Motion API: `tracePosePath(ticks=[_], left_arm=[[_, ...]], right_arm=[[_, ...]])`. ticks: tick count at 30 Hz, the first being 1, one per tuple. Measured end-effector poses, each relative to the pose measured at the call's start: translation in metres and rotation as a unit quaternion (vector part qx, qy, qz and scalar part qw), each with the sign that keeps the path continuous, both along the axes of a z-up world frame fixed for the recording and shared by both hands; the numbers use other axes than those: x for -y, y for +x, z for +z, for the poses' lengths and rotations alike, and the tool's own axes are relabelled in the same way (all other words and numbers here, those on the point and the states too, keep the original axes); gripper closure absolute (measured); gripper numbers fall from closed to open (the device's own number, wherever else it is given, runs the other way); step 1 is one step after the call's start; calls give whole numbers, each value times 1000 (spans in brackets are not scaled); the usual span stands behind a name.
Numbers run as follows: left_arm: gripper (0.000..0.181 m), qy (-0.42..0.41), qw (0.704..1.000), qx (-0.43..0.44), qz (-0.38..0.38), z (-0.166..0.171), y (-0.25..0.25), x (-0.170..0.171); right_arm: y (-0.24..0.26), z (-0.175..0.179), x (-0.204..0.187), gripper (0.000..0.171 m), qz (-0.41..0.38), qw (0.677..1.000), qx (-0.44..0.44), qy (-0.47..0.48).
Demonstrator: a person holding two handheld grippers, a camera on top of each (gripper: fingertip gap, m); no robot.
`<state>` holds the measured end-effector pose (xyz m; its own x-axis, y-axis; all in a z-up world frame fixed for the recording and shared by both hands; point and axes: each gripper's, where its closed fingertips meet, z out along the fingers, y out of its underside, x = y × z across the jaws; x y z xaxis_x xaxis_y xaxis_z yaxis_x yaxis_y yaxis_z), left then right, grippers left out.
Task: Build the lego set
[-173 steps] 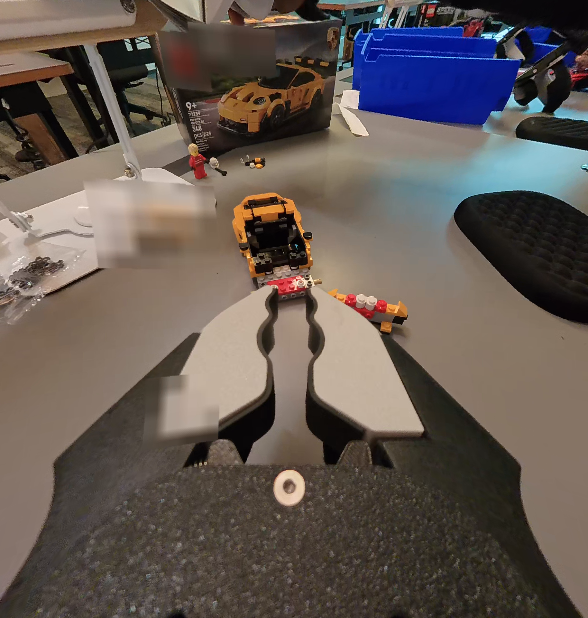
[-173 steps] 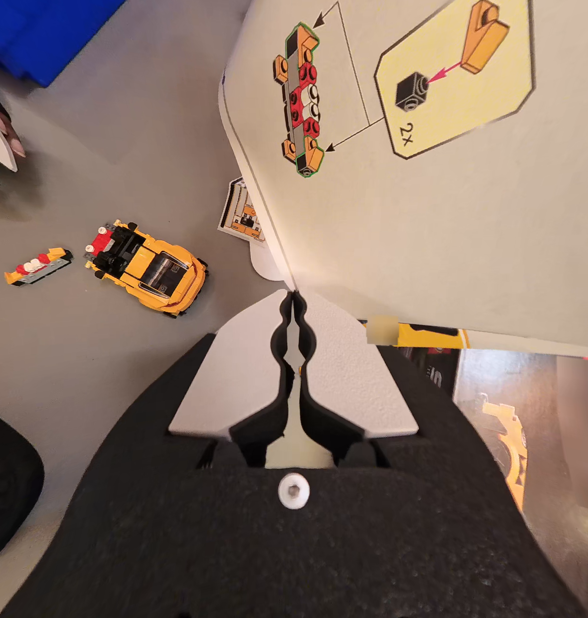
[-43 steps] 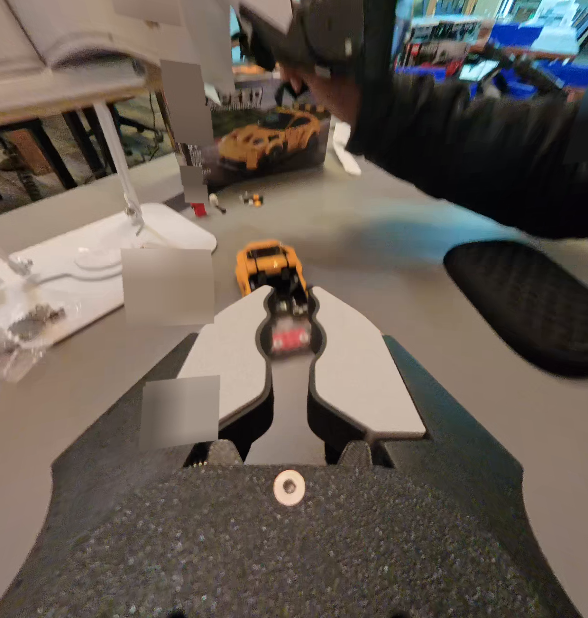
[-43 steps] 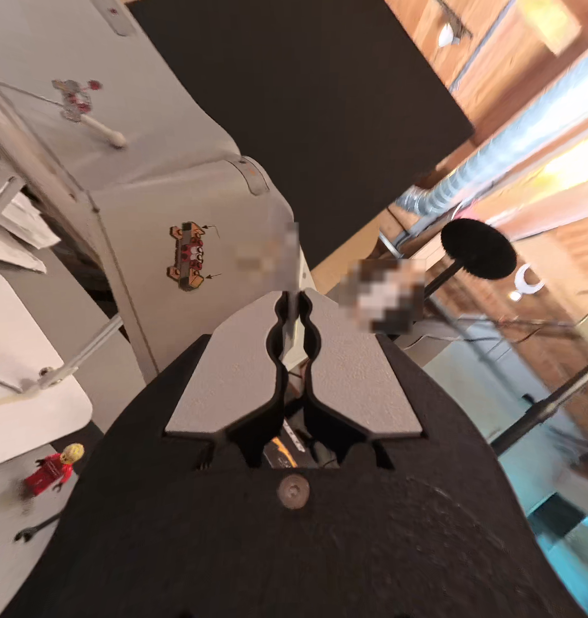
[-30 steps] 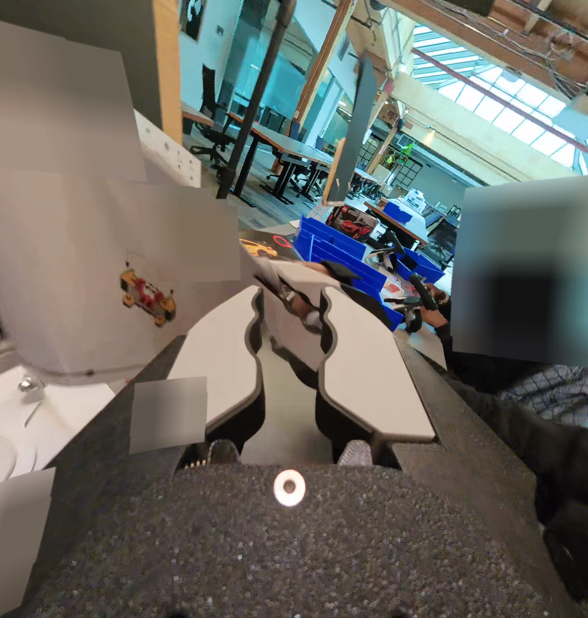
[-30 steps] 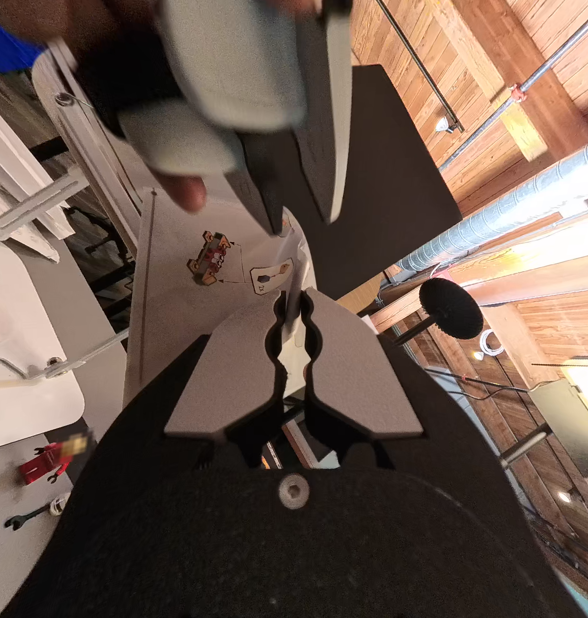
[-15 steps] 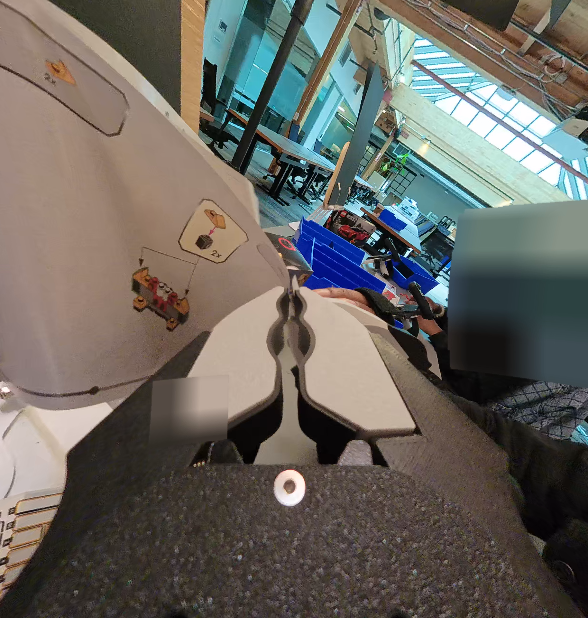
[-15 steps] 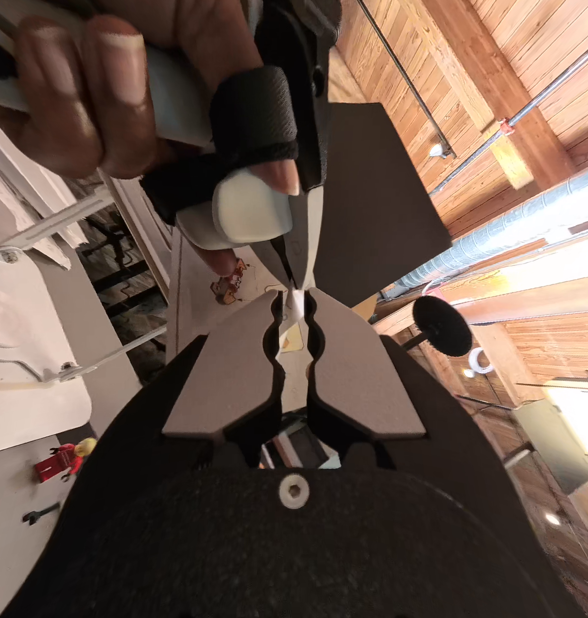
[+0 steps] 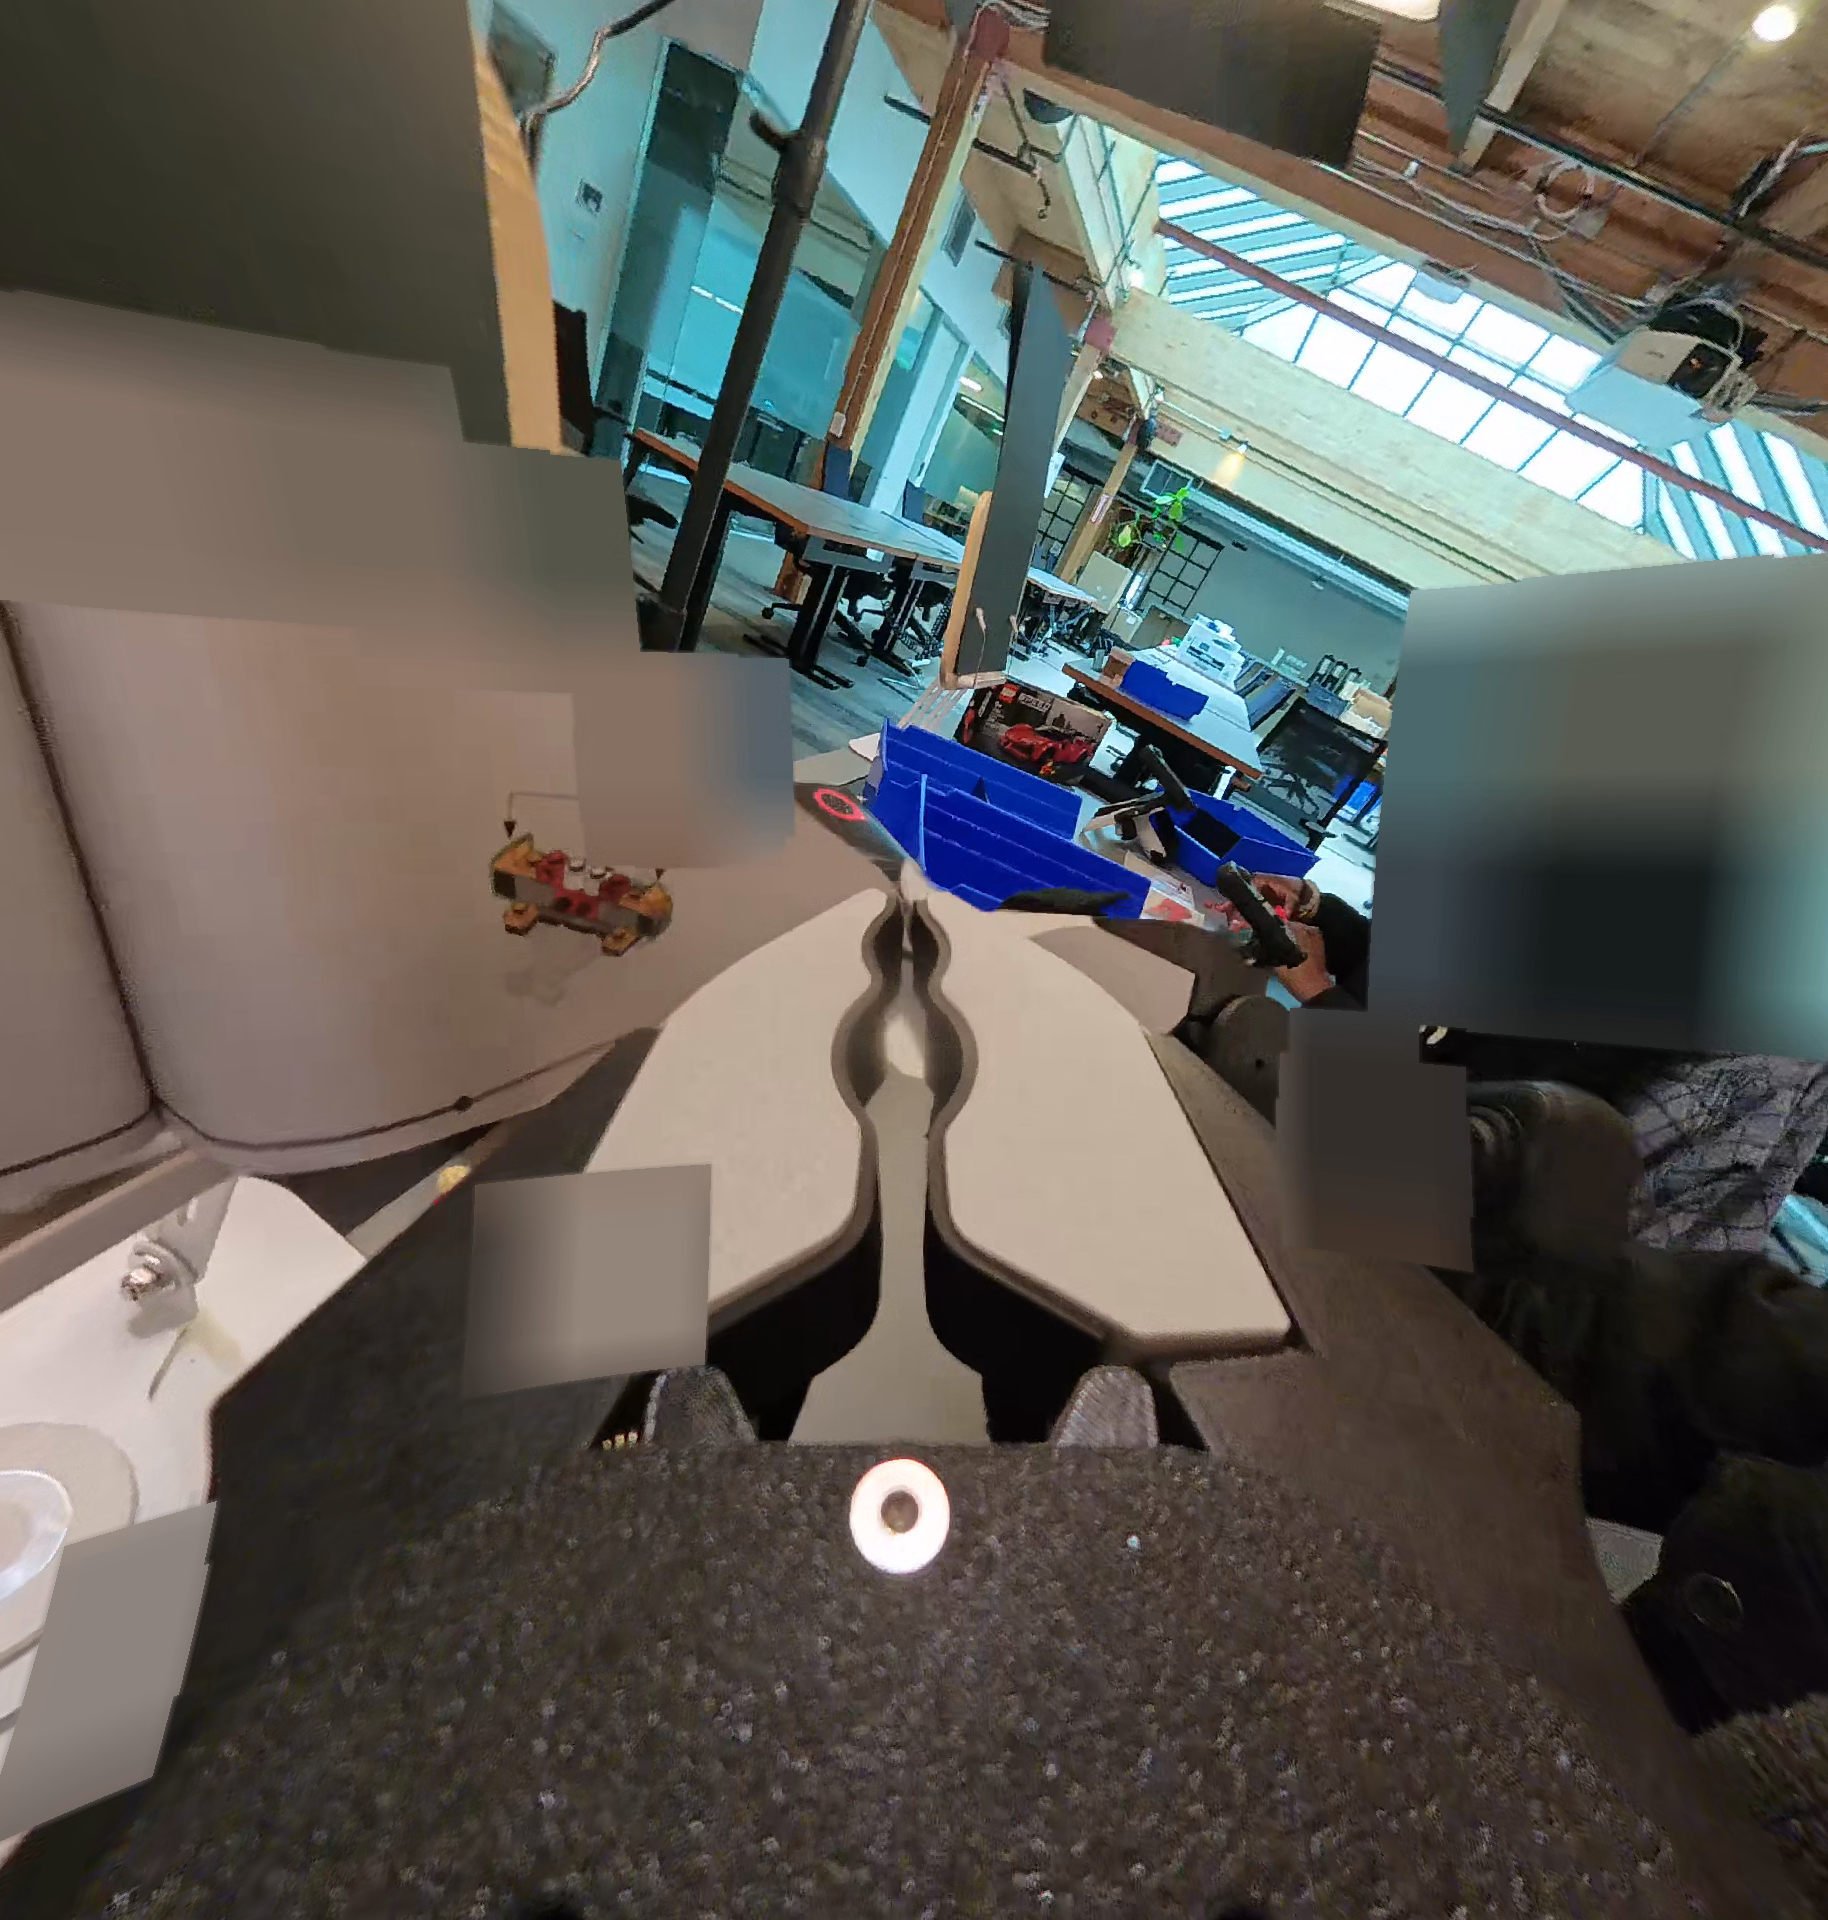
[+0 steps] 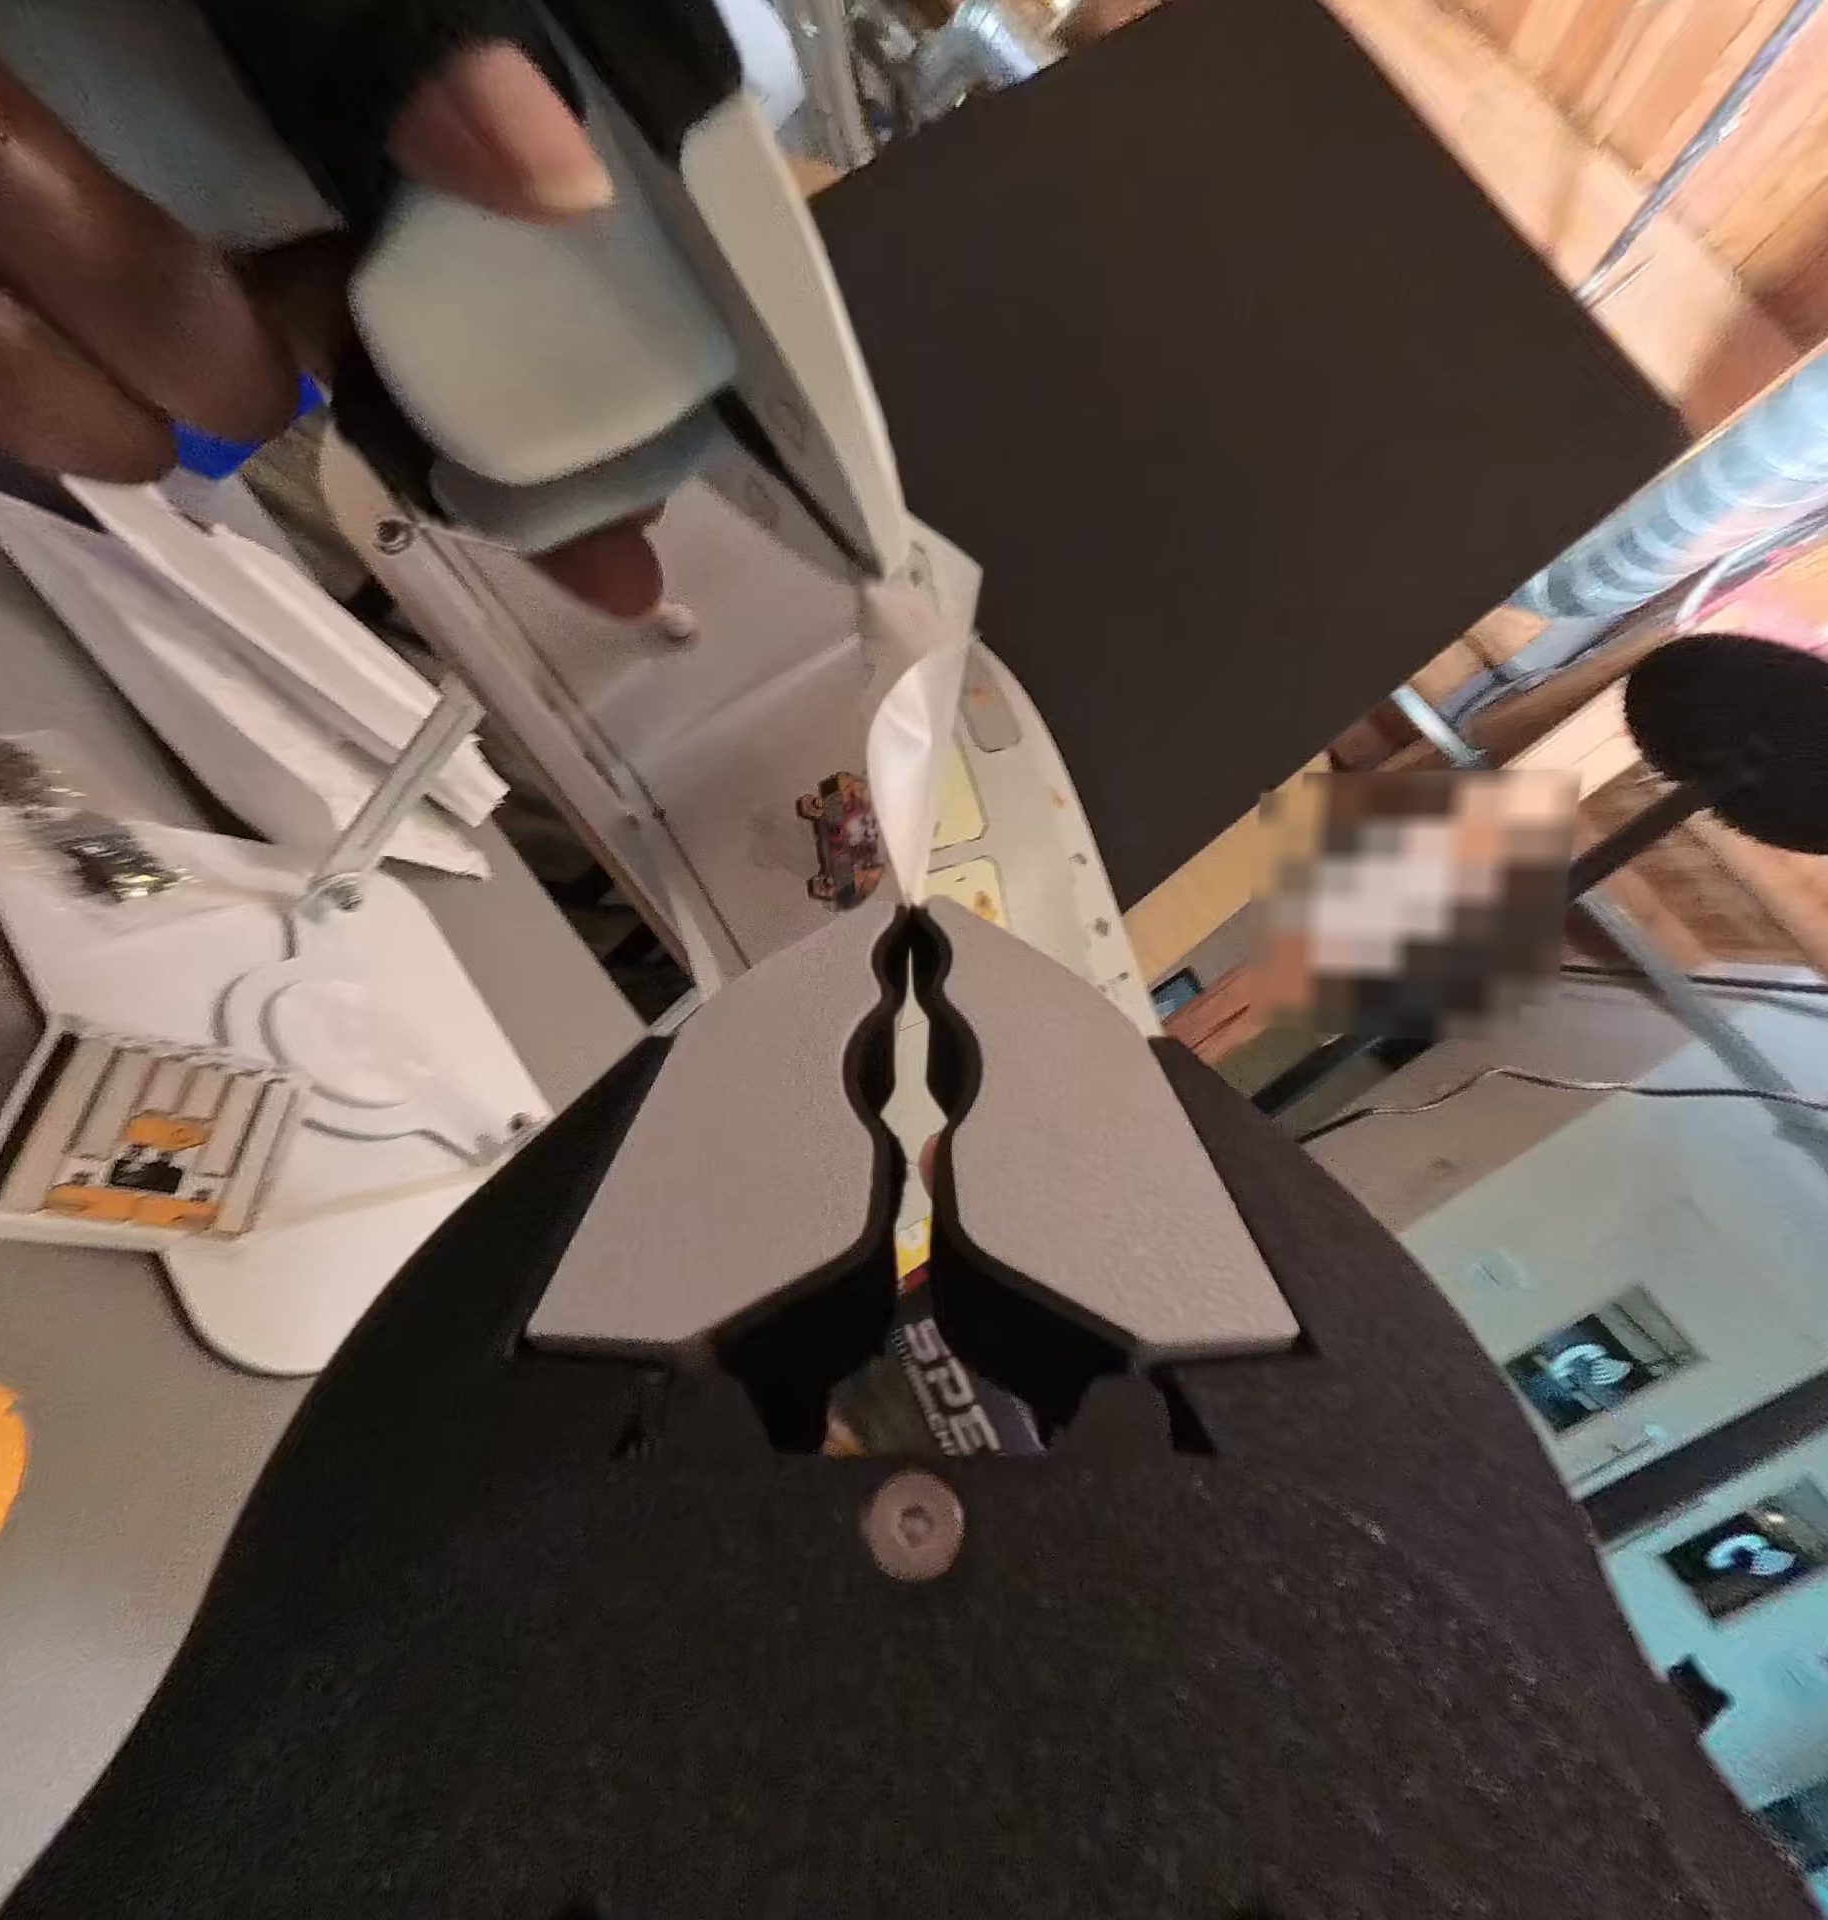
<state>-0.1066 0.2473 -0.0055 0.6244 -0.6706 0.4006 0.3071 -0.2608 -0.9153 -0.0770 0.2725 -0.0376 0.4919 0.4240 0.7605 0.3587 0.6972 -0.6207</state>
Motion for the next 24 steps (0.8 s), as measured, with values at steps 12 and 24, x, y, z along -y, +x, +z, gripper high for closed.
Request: tracePosePath(ticks=[12,24], left_arm=[[152,-27,827,-503,250,-72,-154,-53],[178,-53,923,180,335,-86,-230,-14]], right_arm=[[-23,17,36,171,125,957,2,-263],[-176,28,49,171,128,929,89,-337]])
